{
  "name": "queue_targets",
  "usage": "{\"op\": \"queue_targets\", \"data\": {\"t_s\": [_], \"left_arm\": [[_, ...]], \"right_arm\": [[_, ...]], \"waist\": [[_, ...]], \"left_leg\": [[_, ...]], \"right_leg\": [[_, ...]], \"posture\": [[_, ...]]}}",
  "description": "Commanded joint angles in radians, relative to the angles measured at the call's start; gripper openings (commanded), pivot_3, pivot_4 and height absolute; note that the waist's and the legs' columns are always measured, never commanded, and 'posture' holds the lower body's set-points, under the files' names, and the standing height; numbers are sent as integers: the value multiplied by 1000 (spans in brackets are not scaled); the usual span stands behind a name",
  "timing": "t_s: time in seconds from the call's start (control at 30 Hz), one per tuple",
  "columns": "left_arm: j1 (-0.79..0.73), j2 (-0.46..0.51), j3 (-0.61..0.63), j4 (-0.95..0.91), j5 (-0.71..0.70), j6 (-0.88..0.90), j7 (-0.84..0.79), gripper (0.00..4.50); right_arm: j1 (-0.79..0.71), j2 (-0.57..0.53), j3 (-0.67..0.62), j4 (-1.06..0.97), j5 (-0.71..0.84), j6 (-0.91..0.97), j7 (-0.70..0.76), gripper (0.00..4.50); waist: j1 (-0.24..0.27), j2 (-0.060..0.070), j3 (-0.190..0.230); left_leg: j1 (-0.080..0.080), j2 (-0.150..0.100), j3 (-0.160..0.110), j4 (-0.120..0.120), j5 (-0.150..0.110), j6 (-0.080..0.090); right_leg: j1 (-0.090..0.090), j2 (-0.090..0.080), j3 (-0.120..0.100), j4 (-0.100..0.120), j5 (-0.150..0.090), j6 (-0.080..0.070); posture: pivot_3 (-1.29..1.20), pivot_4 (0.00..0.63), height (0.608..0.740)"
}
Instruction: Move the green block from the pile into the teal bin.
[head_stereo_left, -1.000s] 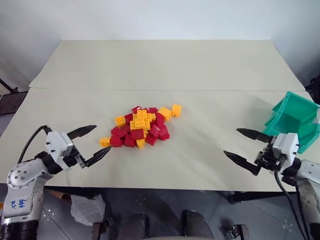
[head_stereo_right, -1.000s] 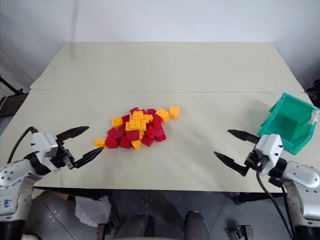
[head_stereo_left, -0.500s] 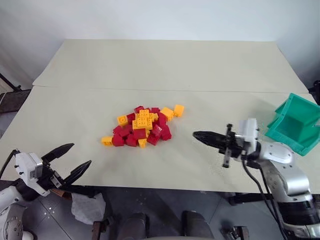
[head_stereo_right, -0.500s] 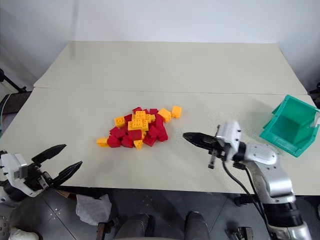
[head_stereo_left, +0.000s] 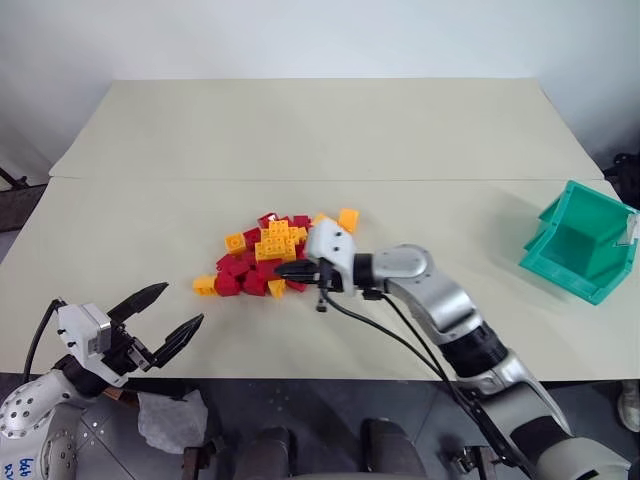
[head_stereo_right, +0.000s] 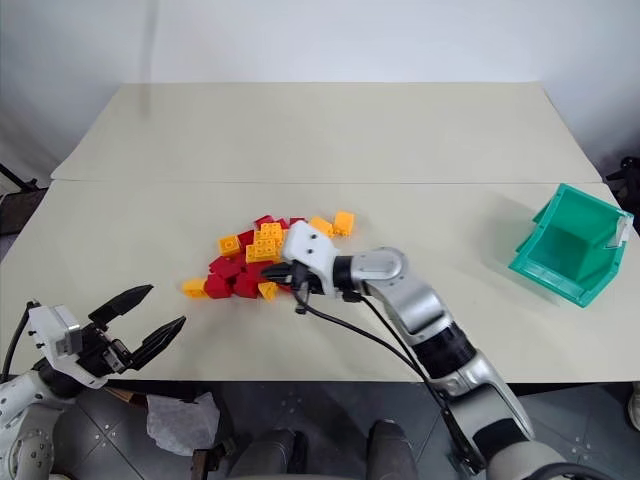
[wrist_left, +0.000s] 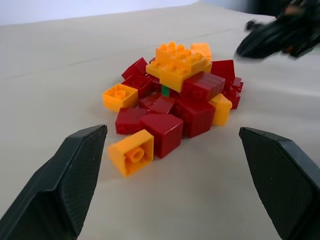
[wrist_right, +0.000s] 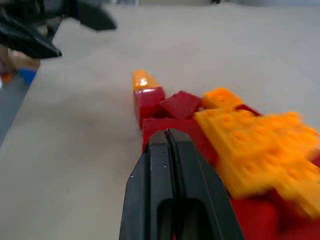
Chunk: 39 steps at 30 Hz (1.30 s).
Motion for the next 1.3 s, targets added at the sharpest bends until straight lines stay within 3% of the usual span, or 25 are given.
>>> {"op": "queue_targets", "data": {"t_s": [0.03,0.3,0.57,0.87,1.1,1.3], "left_arm": [[11,-6,11,-28,6,-25,10,4500],[12,-25,-2,-45,14,-42,39,4500],[-14,-19,-14,-29,17,-41,41,4500],[-58,-7,-29,-1,20,-33,34,4500],[-65,-1,-33,3,18,-30,35,4500],[-56,-5,-31,-6,19,-31,39,4500]], "right_arm": [[-78,54,4,86,-53,-31,-34,24],[-231,113,-62,446,-182,-170,-202,24],[-332,114,-137,676,-208,-364,-225,24],[-141,107,-67,366,-197,-291,-4,24],[-40,68,-21,169,-204,-171,58,24],[-41,35,-67,101,-160,-133,81,24]], "waist": [[-1,0,0],[-3,-1,0],[-22,-1,-1],[-32,-1,-1],[-23,-1,-1],[-23,-1,-1]], "left_leg": [[-1,0,0,0,0,0],[-2,-1,1,0,0,0],[-2,-3,3,-1,0,0],[-2,1,3,-2,0,-1],[-3,1,3,0,0,-1],[-3,1,3,0,0,-1]], "right_leg": [[-2,0,0,0,0,0],[-5,-1,-1,5,0,0],[-6,-1,-2,5,0,-1],[-7,-1,-5,5,0,-1],[-6,-1,-5,5,0,-1],[-6,-1,-5,5,0,-1]], "posture": [[0,150,740],[0,150,740],[0,150,740],[0,150,740],[0,150,740],[0,150,740]]}}
